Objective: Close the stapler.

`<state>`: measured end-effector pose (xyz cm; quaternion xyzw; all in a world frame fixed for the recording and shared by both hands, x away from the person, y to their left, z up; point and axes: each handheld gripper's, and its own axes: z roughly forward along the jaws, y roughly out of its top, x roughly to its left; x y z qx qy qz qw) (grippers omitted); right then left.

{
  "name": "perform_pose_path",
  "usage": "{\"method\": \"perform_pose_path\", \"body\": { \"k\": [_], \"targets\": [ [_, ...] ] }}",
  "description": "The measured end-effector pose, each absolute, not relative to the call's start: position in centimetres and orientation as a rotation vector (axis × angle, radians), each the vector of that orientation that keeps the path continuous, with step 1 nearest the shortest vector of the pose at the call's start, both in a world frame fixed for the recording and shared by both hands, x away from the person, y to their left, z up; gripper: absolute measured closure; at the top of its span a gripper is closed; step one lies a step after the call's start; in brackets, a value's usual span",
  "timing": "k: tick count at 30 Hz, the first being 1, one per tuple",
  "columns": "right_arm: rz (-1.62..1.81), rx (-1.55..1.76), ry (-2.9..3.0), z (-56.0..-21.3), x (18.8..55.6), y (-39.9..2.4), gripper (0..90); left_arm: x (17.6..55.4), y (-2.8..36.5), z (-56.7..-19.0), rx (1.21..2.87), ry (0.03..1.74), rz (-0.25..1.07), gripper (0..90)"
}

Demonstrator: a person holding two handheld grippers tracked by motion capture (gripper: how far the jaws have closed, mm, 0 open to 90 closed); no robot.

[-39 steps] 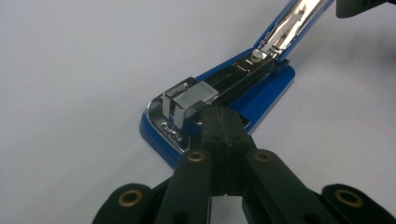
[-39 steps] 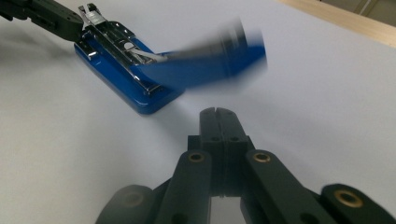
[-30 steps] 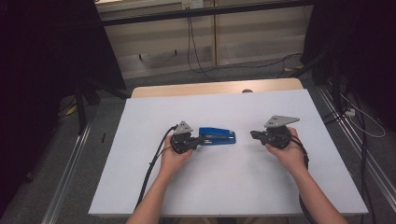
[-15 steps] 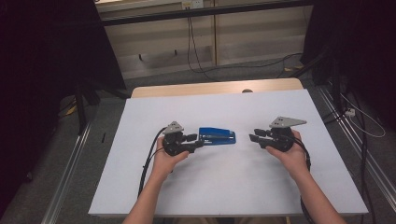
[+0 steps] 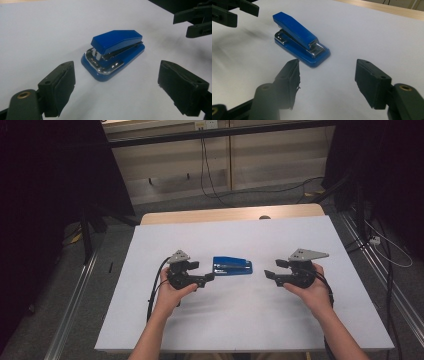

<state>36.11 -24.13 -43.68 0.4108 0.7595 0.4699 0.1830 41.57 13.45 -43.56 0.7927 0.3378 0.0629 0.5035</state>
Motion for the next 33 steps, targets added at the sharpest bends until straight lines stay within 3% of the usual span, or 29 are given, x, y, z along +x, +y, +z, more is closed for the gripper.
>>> {"method": "perform_pose_path", "body": {
  "k": [12,33],
  "targets": [
    [1.329,1.169,2.129,-43.6,33.9,-24.8,20.5,40.1,15.5,-42.6,1.903,0.799,0.179,10.1],
    [1.325,1.131,2.144,-43.6,30.8,-25.8,17.2,37.9,18.5,-42.6,1.911,0.802,0.21,8.6]
  ]
}}
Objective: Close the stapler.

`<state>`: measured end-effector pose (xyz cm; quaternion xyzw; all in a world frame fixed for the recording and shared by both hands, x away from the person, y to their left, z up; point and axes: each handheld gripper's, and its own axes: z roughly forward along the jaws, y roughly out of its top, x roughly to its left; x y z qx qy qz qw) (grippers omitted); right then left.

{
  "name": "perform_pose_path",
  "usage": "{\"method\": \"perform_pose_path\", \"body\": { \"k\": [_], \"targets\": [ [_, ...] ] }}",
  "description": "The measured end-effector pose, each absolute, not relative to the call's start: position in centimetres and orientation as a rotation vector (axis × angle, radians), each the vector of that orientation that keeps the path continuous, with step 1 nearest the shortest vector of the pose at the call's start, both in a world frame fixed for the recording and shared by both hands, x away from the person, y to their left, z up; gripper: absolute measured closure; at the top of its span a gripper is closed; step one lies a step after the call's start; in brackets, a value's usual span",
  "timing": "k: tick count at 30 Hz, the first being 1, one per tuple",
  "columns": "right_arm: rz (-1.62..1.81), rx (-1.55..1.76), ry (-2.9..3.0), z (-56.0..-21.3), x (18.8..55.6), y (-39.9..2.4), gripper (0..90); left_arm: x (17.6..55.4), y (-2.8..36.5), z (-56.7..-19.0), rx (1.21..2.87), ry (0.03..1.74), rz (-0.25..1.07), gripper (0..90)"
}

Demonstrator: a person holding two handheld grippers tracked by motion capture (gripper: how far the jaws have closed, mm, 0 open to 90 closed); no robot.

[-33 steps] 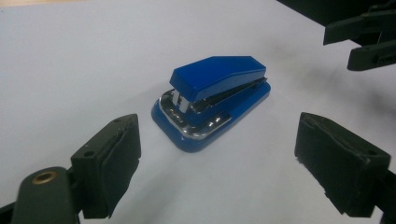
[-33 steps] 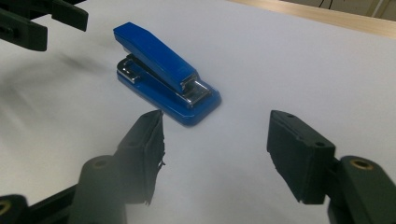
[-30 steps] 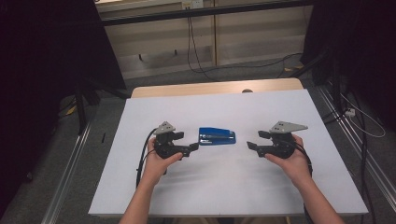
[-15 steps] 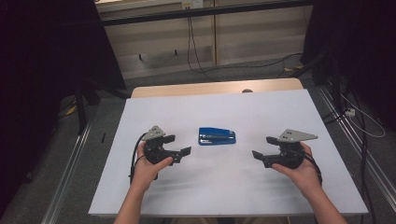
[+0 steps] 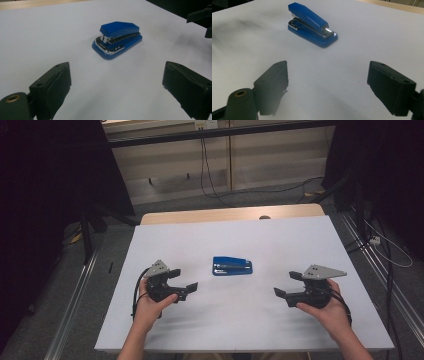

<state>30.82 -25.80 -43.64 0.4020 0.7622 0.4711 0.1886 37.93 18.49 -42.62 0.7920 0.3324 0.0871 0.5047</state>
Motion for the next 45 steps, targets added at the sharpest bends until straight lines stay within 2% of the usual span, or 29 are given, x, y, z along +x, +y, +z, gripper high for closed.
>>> {"method": "perform_pose_path", "body": {
  "k": [45],
  "targets": [
    [1.253,1.098,2.17,-44.0,27.9,-27.4,16.2,35.4,23.1,-42.9,1.925,0.827,0.263,8.2]
  ]
}}
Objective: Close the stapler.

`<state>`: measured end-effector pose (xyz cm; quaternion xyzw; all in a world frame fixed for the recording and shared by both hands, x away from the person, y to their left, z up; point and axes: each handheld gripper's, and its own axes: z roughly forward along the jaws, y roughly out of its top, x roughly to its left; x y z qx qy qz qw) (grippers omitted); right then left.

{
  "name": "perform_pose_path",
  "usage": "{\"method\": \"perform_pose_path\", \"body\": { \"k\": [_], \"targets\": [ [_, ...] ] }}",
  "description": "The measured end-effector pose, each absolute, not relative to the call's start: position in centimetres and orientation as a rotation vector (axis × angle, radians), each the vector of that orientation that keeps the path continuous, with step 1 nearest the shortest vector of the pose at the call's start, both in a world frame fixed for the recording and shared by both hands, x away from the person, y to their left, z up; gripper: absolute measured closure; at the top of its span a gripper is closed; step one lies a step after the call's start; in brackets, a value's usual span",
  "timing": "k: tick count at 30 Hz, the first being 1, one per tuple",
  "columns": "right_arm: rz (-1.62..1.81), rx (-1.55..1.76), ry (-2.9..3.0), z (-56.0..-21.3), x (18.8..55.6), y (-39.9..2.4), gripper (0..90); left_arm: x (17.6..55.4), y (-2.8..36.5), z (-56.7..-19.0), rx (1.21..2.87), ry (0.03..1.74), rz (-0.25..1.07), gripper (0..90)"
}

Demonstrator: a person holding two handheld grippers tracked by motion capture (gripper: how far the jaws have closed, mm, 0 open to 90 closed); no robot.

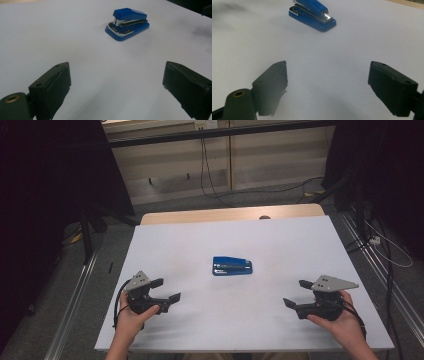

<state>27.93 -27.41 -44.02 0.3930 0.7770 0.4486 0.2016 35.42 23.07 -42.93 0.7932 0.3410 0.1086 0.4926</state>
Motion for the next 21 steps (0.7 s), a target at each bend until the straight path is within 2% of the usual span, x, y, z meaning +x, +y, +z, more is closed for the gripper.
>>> {"method": "perform_pose_path", "body": {
  "k": [21],
  "targets": [
    [1.251,1.102,2.163,-44.59,27.38,-27.96,16.2,35.33,23.62,-43.55,1.94,0.827,0.256,7.6]
  ]
}}
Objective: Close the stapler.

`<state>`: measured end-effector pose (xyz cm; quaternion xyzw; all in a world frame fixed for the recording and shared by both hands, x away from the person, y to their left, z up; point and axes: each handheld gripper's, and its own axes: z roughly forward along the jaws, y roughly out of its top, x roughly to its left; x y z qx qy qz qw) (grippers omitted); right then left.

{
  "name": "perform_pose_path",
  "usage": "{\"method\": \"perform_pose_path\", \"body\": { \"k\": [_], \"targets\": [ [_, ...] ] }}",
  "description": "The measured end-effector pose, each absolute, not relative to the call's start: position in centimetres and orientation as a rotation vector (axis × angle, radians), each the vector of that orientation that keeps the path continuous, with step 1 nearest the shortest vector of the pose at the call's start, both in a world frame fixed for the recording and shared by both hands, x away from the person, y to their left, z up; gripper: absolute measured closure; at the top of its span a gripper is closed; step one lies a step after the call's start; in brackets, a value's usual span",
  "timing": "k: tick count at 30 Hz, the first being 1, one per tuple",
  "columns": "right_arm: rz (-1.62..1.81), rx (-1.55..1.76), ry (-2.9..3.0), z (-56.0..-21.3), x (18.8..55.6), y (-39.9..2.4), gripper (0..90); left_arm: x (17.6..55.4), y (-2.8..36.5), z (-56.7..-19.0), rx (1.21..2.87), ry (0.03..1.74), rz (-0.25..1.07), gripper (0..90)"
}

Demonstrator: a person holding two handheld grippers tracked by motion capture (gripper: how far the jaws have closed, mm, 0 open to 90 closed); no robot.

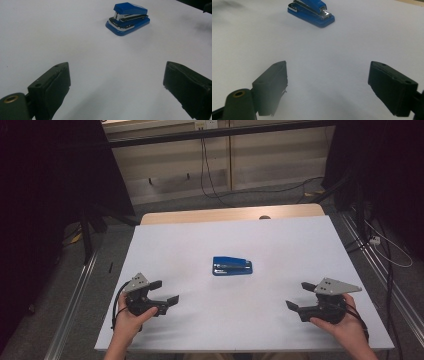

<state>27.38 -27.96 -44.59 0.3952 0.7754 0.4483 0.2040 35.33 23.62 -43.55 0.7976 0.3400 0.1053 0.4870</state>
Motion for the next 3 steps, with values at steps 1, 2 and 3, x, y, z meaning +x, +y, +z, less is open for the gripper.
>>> {"method": "perform_pose_path", "body": {
  "k": [1,2,3],
  "targets": [
    [1.252,1.105,2.165,-44.61,27.4,-27.97,16.2,35.37,23.6,-43.6,1.94,0.828,0.256,7.5],
    [1.251,1.103,2.165,-44.64,27.44,-27.98,16.1,35.42,23.6,-43.65,1.945,0.829,0.258,7.6],
    [1.249,1.102,2.166,-44.67,27.45,-27.99,16.0,35.46,23.58,-43.7,1.951,0.833,0.259,7.6]
  ]
}}
